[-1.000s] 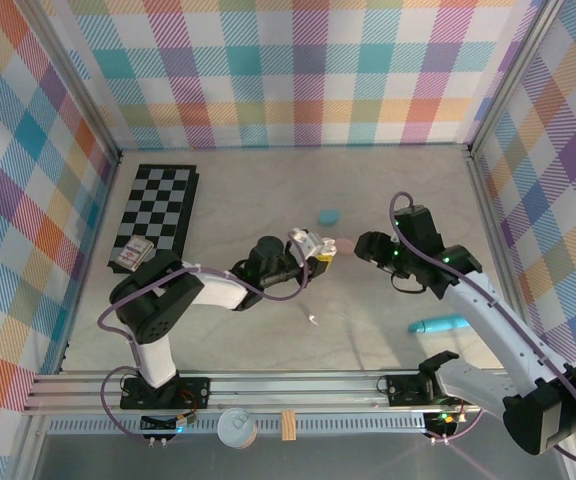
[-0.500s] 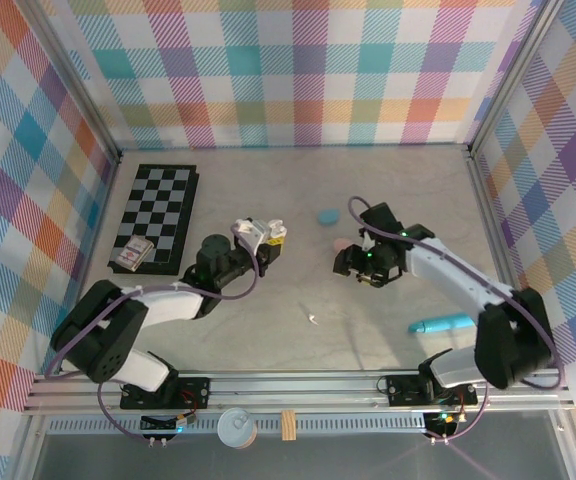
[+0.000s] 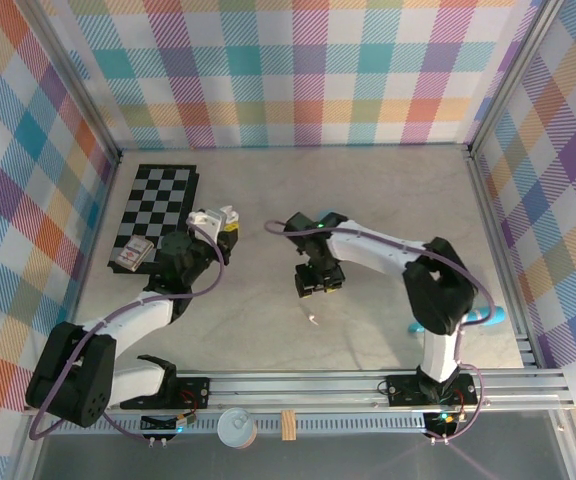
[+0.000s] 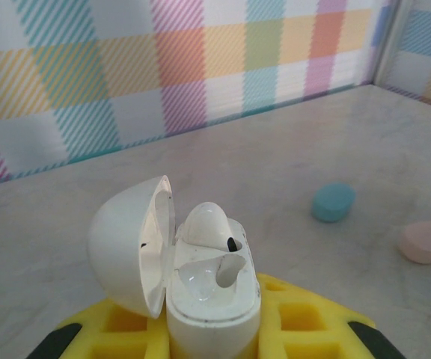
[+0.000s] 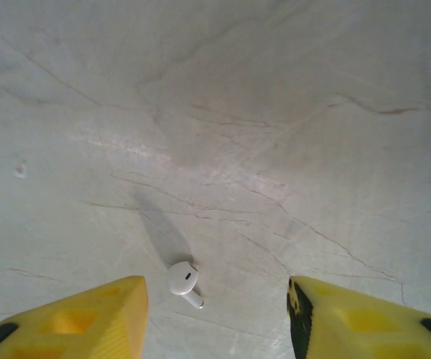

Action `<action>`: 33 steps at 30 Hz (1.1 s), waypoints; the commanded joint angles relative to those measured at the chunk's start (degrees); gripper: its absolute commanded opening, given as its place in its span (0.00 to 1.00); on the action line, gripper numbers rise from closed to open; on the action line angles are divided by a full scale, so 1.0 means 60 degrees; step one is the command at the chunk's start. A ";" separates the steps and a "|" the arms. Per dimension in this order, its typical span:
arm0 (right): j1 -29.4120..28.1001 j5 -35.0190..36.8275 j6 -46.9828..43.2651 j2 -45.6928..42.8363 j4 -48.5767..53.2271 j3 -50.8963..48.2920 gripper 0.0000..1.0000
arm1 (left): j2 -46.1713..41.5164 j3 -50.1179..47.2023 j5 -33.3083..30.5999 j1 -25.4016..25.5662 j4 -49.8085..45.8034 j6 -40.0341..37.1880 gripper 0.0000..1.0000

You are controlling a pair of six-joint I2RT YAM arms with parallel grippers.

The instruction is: Insert wireless bluetooth earbuds into charging case

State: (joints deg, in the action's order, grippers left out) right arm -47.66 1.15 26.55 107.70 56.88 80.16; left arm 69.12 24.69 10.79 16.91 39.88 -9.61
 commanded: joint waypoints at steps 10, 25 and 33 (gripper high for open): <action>-0.1172 0.0882 -0.1359 0.2308 0.3246 0.2299 0.47 | -0.0605 -0.0056 0.0217 -0.1064 -0.0463 0.0416 0.00; -0.1399 0.0464 -0.1647 0.3352 0.4004 0.3245 0.42 | -0.0725 -0.0101 0.0209 -0.1088 -0.0673 0.0216 0.00; -0.1509 0.0379 -0.1557 0.3651 0.3986 0.3368 0.38 | -0.0692 -0.0083 0.0268 -0.1088 -0.0656 0.0202 0.00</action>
State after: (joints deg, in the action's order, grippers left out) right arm -56.31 4.08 17.26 128.40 78.67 99.24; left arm 66.02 24.56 11.44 11.09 35.88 -8.16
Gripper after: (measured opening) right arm 0.379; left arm 0.202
